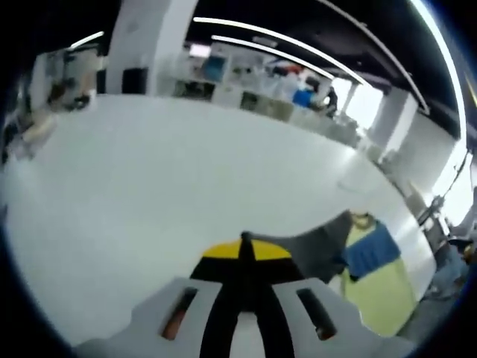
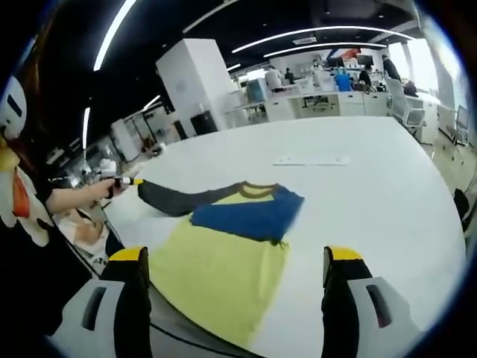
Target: Fold the garment on the visible template until the final outline fits inside the template.
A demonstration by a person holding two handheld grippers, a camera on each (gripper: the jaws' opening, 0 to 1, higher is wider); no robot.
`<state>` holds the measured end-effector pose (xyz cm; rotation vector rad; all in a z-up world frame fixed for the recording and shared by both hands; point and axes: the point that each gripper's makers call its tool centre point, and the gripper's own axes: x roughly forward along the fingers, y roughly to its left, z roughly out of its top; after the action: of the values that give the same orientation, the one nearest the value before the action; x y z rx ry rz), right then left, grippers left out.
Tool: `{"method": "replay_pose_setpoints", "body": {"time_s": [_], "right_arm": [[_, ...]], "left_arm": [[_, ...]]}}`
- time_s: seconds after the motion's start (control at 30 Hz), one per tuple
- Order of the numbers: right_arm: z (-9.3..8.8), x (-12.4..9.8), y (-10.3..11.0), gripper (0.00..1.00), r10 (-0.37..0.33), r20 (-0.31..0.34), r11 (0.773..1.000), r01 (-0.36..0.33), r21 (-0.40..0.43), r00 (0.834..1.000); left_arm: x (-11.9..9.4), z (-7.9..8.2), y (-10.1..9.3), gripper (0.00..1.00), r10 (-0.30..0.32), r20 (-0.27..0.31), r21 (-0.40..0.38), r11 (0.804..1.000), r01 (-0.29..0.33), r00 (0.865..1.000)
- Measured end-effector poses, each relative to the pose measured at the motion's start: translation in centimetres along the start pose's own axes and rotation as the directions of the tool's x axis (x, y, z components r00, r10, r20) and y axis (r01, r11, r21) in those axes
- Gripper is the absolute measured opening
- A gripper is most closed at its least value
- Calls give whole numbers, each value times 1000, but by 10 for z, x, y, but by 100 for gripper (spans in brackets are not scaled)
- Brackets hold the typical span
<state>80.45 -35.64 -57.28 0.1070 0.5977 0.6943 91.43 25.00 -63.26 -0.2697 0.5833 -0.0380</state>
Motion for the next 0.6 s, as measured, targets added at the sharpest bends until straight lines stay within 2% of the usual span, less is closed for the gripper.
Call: {"method": "replay_pose_setpoints", "body": {"time_s": [0.17,0.33,0.6], "right_arm": [[-1,-9,0,97,0,14,1000,0,0,1000],[-5,-14,-1,97,1,14,1000,-1,-3,1000],[-10,-26,-4,97,-4,14,1000,4,-3,1000]], "left_arm": [[-3,23,-14,0,2,26,41,999,-3,1000],[-3,40,-15,0,25,39,75,997,-28,999],[-4,54,-25,0,31,55,92,995,-36,998]]}}
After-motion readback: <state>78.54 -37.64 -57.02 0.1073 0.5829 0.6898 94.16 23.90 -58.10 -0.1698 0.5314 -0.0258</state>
